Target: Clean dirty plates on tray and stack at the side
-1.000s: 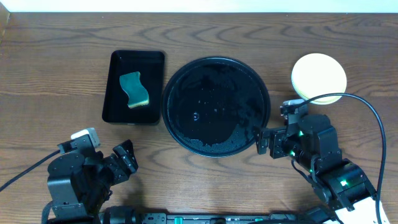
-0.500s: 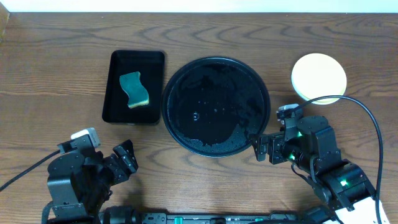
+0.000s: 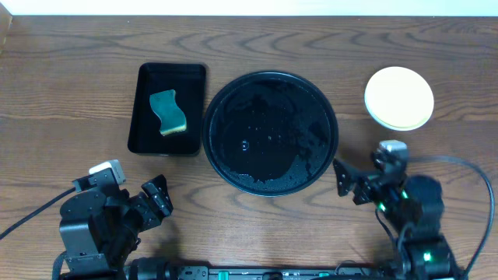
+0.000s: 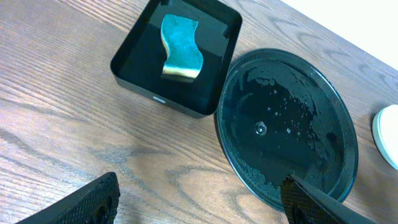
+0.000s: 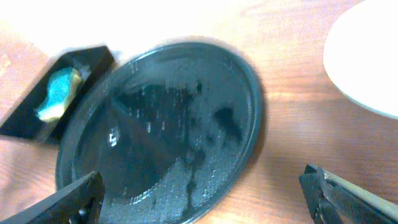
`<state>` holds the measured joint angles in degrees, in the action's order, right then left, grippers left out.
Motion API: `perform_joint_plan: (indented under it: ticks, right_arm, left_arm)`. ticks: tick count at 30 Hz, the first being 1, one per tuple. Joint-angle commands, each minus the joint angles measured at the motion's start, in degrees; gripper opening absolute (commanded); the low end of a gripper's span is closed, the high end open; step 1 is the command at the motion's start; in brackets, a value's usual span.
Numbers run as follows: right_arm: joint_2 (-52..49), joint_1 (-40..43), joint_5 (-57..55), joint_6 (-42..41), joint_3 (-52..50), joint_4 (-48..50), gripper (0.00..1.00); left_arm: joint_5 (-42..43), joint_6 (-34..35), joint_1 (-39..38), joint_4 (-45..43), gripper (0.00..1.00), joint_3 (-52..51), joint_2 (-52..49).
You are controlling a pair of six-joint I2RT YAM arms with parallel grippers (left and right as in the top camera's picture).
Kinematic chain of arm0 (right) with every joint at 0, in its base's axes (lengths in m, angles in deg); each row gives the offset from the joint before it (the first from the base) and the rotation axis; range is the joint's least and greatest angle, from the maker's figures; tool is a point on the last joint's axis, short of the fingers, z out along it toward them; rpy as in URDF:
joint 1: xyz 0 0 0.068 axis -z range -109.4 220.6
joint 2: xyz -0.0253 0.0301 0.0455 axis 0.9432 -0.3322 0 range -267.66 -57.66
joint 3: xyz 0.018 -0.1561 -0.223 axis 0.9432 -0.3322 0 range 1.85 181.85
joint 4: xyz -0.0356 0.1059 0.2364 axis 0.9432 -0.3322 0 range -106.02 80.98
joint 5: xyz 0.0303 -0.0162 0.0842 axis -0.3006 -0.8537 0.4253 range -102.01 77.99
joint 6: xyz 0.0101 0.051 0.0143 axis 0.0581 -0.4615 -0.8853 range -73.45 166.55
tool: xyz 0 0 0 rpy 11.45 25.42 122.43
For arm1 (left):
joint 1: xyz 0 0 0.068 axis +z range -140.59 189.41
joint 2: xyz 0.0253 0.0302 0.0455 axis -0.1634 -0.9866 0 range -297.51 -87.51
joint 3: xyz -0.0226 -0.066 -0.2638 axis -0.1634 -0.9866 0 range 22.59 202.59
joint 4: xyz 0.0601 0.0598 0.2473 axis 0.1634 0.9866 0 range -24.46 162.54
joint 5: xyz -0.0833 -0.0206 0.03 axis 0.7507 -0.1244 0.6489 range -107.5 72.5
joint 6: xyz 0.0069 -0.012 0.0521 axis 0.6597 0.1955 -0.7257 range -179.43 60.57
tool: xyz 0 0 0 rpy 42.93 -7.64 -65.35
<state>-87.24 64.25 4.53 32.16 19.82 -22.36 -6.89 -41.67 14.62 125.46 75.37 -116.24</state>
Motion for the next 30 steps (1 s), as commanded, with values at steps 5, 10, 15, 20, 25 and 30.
perform_joint_plan:
  ticks: [5, 10, 15, 20, 25, 30]
  right_arm:
    - [19.19, 6.36, 6.21, 1.18, -16.81, 14.69, 0.99]
    - [26.49, 7.06, 2.73, 1.62, -17.66, 13.79, 0.99]
    - [29.27, 9.18, -2.49, 1.86, -17.66, 11.15, 0.99]
    - [29.29, 10.08, -4.79, 9.35, -17.66, 9.94, 0.99]
    - [29.29, 10.08, -8.24, 15.80, -17.59, 9.42, 0.99]
    - [29.29, 10.03, -8.37, 13.49, -17.57, 9.38, 0.99]
  left_arm:
    - [0.52, -0.57, 0.13, 0.04, 0.84, -0.17, 0.28]
    - [0.52, -0.57, 0.13, 0.04, 0.84, -0.17, 0.28]
    - [0.52, -0.57, 0.13, 0.04, 0.84, -0.17, 0.28]
    - [0.52, -0.57, 0.13, 0.04, 0.84, -0.17, 0.28]
    - [0.52, -0.57, 0.13, 0.04, 0.84, -0.17, 0.28]
    - [0.52, -0.57, 0.13, 0.04, 0.84, -0.17, 0.28]
